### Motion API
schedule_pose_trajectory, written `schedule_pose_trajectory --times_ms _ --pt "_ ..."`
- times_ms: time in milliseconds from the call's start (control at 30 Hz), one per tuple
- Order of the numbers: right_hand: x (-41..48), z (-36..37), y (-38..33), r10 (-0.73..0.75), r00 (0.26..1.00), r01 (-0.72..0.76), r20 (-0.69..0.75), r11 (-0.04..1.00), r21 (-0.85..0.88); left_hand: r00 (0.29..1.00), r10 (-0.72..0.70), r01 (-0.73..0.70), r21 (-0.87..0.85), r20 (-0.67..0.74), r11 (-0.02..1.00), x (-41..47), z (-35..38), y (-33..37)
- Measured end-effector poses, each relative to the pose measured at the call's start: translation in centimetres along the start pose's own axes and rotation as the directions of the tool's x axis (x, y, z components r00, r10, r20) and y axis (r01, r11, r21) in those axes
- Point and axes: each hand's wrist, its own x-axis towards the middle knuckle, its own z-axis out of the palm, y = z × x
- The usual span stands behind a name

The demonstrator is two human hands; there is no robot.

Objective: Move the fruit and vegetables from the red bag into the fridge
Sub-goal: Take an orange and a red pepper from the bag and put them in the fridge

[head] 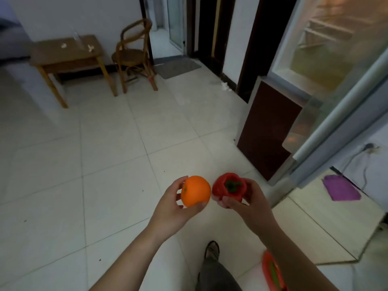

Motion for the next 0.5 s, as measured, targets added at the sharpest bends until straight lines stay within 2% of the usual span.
schedule_pose_trajectory --times_ms 200,500 --pt "8.9 0.8 -1.2 -0.013 0.998 0.015 -0.057 0.999 0.033 0.999 0.033 -0.032 0.045 -0.012 0.998 9.9 -1.3 2.7" --pt "27.9 -5.9 -5.0 -0.031 0.982 0.050 -0.185 0.994 0.102 0.981 0.140 -0.148 0.049 0.133 0.988 31.4 1.3 11.4"
